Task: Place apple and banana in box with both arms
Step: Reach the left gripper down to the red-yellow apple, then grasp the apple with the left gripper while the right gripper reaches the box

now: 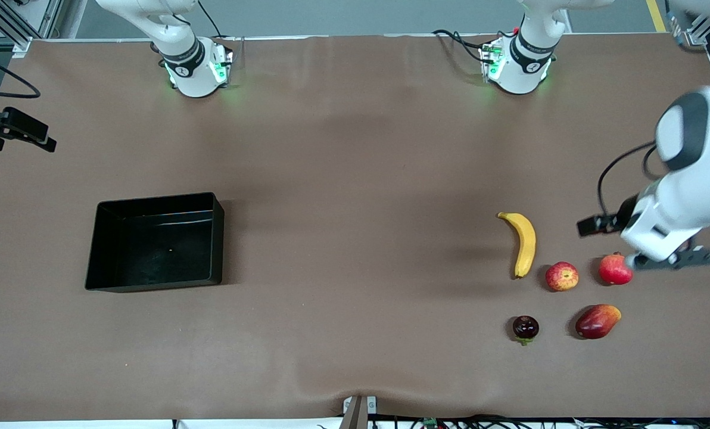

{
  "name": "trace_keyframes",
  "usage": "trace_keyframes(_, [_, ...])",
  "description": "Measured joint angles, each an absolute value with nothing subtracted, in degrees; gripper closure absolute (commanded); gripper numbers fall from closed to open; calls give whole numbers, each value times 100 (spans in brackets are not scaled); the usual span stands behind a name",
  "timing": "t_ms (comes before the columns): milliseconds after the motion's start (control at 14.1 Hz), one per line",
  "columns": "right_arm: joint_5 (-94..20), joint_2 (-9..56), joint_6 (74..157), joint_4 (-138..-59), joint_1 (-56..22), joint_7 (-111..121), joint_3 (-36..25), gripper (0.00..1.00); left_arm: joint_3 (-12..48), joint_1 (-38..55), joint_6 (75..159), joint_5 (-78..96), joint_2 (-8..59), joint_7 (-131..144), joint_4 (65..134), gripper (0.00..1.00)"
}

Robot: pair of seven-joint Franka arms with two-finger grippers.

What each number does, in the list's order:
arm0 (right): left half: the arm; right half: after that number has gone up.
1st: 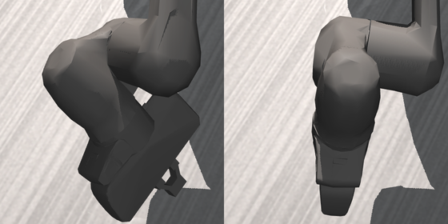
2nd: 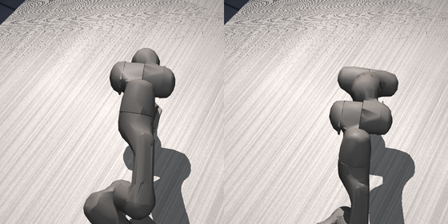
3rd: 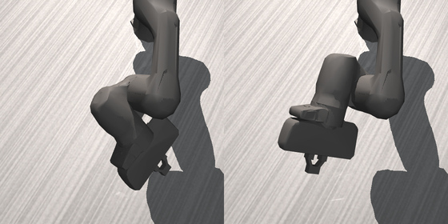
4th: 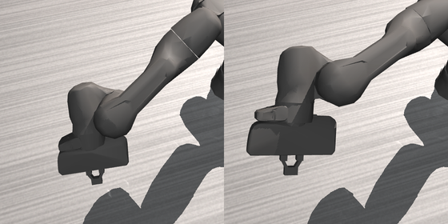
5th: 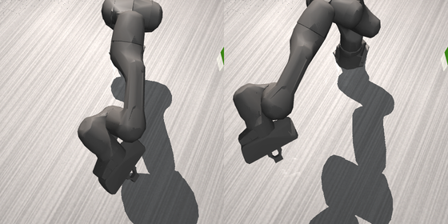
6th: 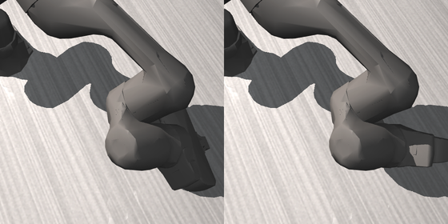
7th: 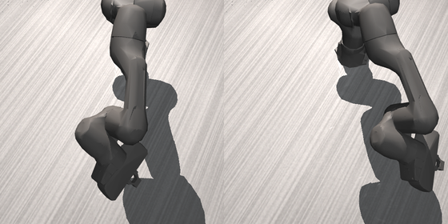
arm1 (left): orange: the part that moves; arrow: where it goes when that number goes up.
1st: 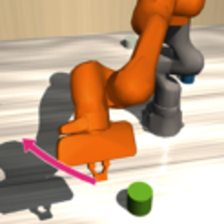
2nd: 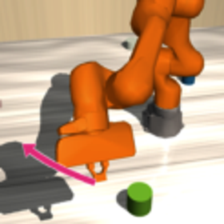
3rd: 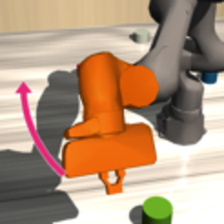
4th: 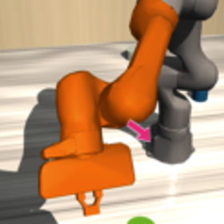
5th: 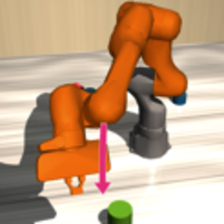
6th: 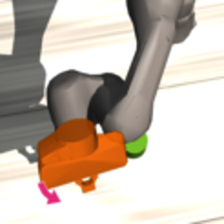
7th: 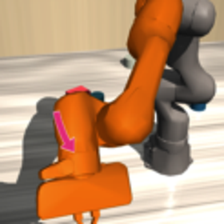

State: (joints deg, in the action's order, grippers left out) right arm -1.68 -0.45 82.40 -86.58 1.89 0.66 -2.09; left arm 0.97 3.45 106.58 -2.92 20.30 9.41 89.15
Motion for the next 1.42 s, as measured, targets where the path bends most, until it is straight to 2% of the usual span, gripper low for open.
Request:
trace_keyframes(213, [-170, -40, 8240, -8658, 187, 66, -207, 0, 84, 288, 11940, -350, 2306, 941, 9533, 0])
trace_keyframes(640, [-169, 184, 8244, -8669, 195, 66, -213, 0, 60, 113, 13120, -768, 3050, 963, 9782, 0])
trace_keyframes(1067, [-163, 697, 8361, -8677, 339, 88, -257, 0, 87, 102, 13866, -770, 3663, 975, 9786, 0])
trace_keyframes(1423, [-140, 1382, 9233, -8856, 753, 1031, -294, 0, 86, 98, 13959, -771, 3851, 972, 9810, 0])
